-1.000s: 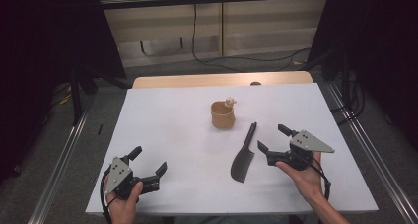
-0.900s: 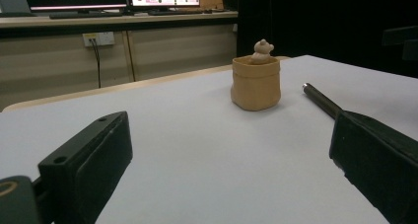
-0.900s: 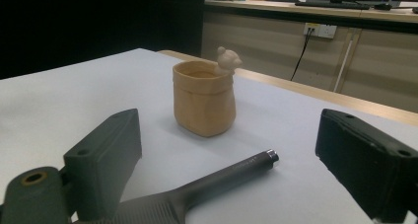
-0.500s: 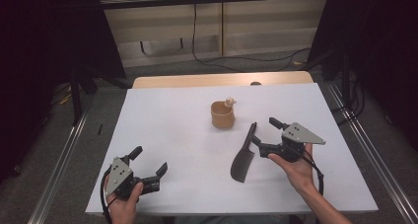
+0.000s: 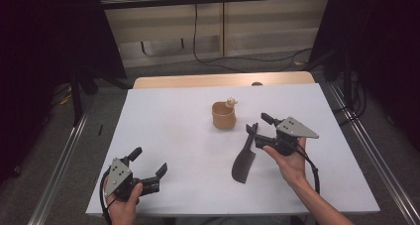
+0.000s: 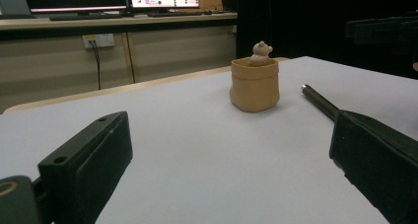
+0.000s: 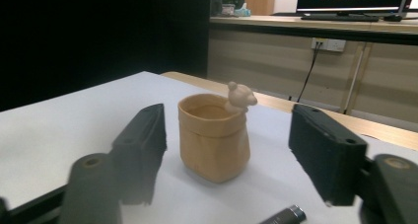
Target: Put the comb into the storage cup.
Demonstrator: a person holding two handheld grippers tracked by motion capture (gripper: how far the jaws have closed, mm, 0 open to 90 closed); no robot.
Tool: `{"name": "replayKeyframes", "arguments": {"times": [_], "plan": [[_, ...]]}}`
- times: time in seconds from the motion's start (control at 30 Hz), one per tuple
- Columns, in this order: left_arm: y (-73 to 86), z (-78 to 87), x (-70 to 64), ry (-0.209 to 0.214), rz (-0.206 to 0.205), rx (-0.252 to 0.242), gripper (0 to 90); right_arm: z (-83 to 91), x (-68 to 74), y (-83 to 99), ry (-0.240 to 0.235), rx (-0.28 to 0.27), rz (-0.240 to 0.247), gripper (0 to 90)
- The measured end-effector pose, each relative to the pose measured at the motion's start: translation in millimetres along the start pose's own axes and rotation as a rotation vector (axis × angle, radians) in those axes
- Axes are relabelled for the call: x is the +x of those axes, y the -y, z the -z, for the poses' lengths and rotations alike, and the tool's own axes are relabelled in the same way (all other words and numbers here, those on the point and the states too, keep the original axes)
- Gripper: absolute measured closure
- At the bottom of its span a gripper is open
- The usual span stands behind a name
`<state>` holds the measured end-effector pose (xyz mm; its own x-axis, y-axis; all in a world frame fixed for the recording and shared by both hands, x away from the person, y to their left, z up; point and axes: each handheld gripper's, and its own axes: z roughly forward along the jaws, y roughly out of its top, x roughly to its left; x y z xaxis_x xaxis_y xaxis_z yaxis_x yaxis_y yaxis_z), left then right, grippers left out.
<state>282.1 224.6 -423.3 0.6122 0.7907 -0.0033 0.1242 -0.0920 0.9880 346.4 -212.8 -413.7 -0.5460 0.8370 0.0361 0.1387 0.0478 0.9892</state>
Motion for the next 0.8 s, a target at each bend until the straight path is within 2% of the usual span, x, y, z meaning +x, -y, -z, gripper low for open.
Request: {"name": "replayKeyframes", "arguments": {"times": [0.1, 0.13, 0.2, 0.37, 0.5, 0.6, 0.67, 0.77, 0.8], "plan": [[-0.2, -0.3, 0.5, 0.003, 0.003, -0.006, 2.7, -4.5, 2.6, 8.2, -0.034, 0.025, -0.006, 42.6], [-0.2, -0.2, 0.5, 0.006, 0.001, -0.006, 2.7, -4.5, 4.0, 10.3, -0.029, 0.028, 0.001, 44.8], [-0.3, -0.1, 0.7, 0.007, -0.003, -0.005, 2.7, -5.6, 4.0, 11.3, -0.044, 0.019, -0.011, 52.8], [0.1, -0.6, 0.6, 0.005, 0.001, -0.003, 2.7, -4.9, 1.0, 11.1, -0.048, 0.015, -0.006, 67.9], [0.1, -0.7, 1.1, 0.003, -0.009, 0.004, 2.7, -4.6, 0.1, 10.5, -0.073, 0.014, 0.002, 82.5], [0.2, -1.0, 1.1, 0.007, -0.009, 0.005, 2.7, -4.8, 0.6, 10.8, -0.083, 0.011, 0.003, 84.9], [0.2, -1.0, 1.3, 0.007, -0.010, 0.005, 2.7, -5.4, 1.0, 11.0, -0.097, 0.012, 0.000, 89.7], [0.2, -0.7, 2.2, 0.006, -0.011, 0.005, 2.7, -6.5, 1.2, 11.9, -0.108, 0.030, -0.004, 90.0], [0.3, -0.8, 2.2, 0.006, -0.006, 0.004, 2.7, -7.3, 1.1, 13.1, -0.105, 0.053, -0.008, 90.0]]}}
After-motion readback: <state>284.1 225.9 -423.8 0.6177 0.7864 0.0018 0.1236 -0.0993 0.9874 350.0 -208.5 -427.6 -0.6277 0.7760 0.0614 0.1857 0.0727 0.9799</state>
